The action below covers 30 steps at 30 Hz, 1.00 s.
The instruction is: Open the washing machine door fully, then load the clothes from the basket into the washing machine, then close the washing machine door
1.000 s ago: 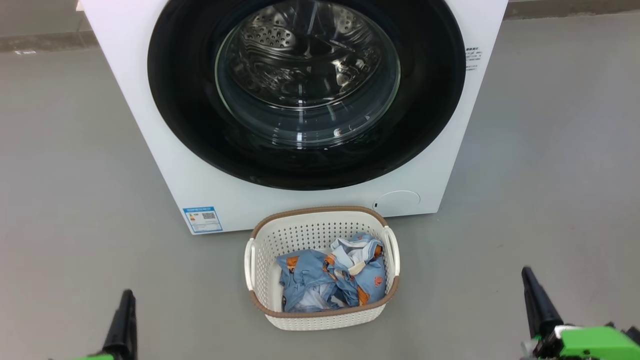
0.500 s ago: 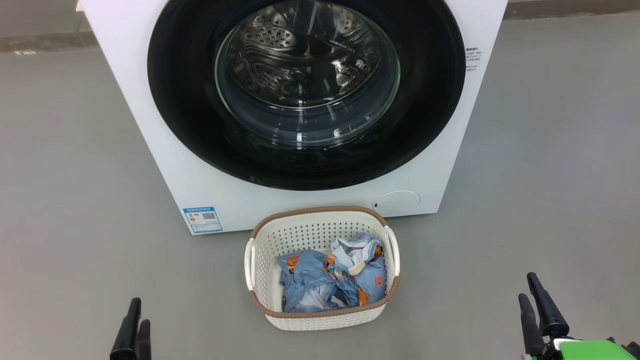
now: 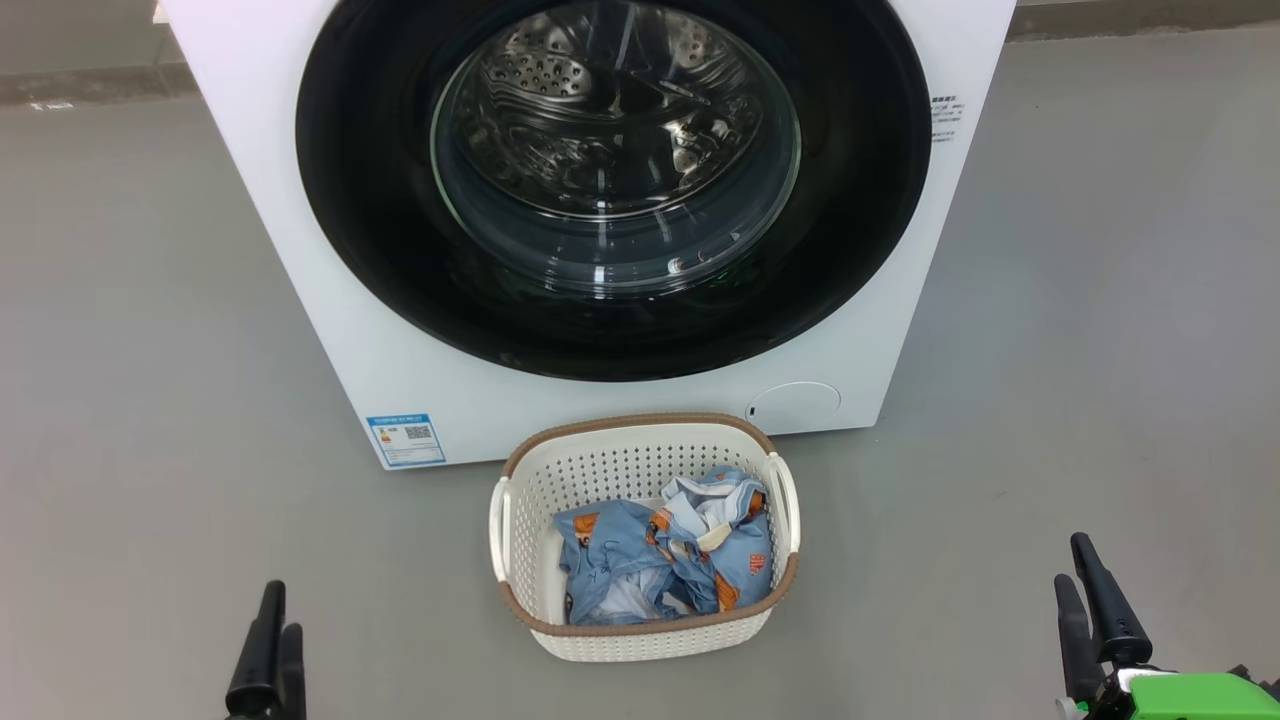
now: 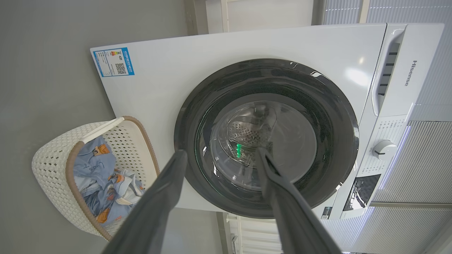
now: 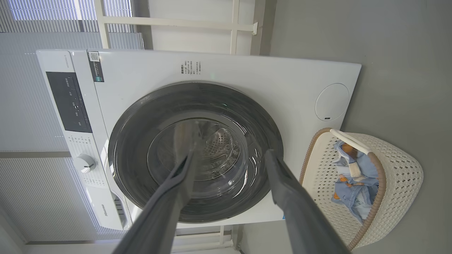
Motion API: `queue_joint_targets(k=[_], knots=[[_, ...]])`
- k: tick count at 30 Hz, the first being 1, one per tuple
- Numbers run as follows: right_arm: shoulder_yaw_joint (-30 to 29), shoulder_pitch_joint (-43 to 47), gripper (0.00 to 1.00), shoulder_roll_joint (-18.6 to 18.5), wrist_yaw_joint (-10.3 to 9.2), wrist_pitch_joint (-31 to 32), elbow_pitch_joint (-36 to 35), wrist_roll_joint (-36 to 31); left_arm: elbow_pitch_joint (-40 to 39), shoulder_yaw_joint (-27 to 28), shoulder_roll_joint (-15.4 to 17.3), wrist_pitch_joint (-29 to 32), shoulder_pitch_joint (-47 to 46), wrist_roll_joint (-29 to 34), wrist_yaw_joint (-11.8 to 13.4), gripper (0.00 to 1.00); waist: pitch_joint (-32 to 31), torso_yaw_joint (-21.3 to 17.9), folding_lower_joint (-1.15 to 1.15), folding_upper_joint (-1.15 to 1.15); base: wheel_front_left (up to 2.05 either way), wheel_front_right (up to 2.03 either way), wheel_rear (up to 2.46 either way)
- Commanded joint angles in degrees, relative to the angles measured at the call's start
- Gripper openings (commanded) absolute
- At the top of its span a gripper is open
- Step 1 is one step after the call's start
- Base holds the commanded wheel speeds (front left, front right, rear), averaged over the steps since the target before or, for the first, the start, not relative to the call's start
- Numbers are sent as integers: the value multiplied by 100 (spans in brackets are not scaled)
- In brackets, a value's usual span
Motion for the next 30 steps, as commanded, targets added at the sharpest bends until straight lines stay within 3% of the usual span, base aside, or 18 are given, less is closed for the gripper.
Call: queue_joint_targets(k=[1, 14, 23, 30], knots=[[63, -160, 100, -92, 2, -61, -186, -120, -184, 12, 120, -70, -279, 77, -17, 100, -2, 1, -1, 0, 0, 0, 0], [212, -189, 100, -265, 3, -321, -196, -649, -272, -172, 263, -342, -352, 524, -24, 100, -6, 6, -1, 0, 0, 0, 0], [317, -254, 100, -382, 4, -505, -112, -1617, -260, -164, 292, -511, -392, 1623, -29, 100, -12, 14, -1, 0, 0, 0, 0], [325, -298, 100, -408, 4, -644, -118, -2780, -341, -159, 268, -646, -391, 2719, -33, 100, -22, 19, -1, 0, 0, 0, 0]])
